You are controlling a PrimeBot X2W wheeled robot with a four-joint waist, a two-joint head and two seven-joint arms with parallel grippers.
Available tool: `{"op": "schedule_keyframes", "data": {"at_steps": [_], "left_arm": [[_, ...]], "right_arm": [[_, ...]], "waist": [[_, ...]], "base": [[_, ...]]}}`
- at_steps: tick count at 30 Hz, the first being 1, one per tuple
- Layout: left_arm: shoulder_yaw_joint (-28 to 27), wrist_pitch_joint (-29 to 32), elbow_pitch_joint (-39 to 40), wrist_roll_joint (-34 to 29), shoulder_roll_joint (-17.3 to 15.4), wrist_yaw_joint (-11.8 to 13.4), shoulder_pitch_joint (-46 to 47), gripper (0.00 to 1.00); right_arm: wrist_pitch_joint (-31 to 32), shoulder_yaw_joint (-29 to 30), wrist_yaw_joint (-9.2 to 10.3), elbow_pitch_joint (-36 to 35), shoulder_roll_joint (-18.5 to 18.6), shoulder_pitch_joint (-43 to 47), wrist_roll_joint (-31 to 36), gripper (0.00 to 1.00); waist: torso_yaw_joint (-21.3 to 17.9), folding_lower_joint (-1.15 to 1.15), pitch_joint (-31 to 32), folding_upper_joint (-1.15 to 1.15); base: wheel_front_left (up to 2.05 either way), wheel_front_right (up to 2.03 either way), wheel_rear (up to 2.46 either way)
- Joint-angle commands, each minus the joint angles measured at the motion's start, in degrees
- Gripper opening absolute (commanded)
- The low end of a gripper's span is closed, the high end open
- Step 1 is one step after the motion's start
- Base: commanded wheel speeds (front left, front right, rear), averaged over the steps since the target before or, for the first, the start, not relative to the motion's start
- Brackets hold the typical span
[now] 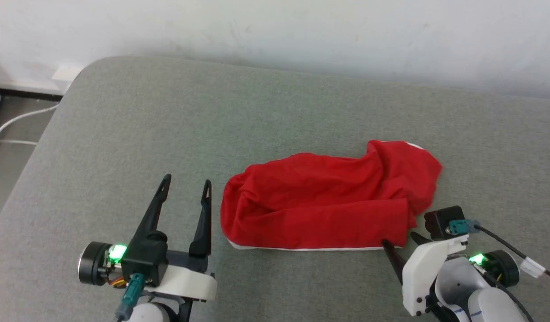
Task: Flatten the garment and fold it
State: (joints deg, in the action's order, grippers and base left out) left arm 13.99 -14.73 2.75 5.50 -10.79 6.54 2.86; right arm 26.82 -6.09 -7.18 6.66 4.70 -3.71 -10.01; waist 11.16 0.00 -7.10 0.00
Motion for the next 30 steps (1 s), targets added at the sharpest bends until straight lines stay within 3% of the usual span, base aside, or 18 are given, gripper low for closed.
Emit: {"op": "schedule_keyframes", "data": {"at_steps": [1, 12, 13, 14, 15, 24, 30], "left_arm": [[-0.32, -0.26, -0.87, -0.62, 0.46, -0.4, 0.52, 1.0], [-0.91, -0.27, -4.47, -1.21, 2.59, -1.53, 1.69, 1.0], [-0.99, -0.27, -4.65, -1.27, 2.69, -1.69, 1.78, 1.0], [-1.1, -0.27, -4.81, -1.32, 2.77, -1.84, 1.85, 1.0], [-1.24, -0.27, -4.98, -1.38, 2.81, -1.97, 1.92, 1.0], [-2.32, -0.27, -5.73, -2.16, 2.92, -2.46, 1.05, 1.0], [-2.56, -0.27, -5.98, -2.38, 2.75, -3.05, -0.14, 1.0]], "right_arm": [[1.28, 0.09, -0.31, 0.83, 0.07, -1.34, 1.51, 1.0], [4.62, 2.17, -0.31, 6.58, -0.81, -4.27, 5.82, 1.0], [4.81, 2.28, -0.31, 7.06, -0.87, -4.33, 6.0, 0.49], [5.04, 2.24, -0.31, 7.49, -0.9, -4.3, 6.22, 0.15], [5.09, 2.2, -0.31, 7.76, -0.92, -4.26, 6.4, 0.0], [6.44, 6.05, -0.31, 4.45, 0.2, -1.27, 3.0, 0.0], [11.45, 13.76, -0.31, -2.76, 3.55, 3.79, 1.03, 0.0]], "waist": [[1.79, 0.0, -1.61, 0.0], [4.1, 0.0, -3.67, 0.0], [4.16, 0.0, -3.76, 0.0], [4.17, 0.0, -3.82, 0.0], [4.13, 0.0, -3.83, 0.0], [0.78, 0.0, -0.97, 0.0], [-2.83, 0.0, 1.09, 0.0]], "base": [[0.0, 0.0, 0.0], [0.0, 0.0, 0.0], [0.0, 0.0, 0.0], [0.0, 0.0, 0.0], [0.0, 0.0, 0.0], [0.0, 0.0, 0.0], [0.0, 0.0, 0.0]]}}
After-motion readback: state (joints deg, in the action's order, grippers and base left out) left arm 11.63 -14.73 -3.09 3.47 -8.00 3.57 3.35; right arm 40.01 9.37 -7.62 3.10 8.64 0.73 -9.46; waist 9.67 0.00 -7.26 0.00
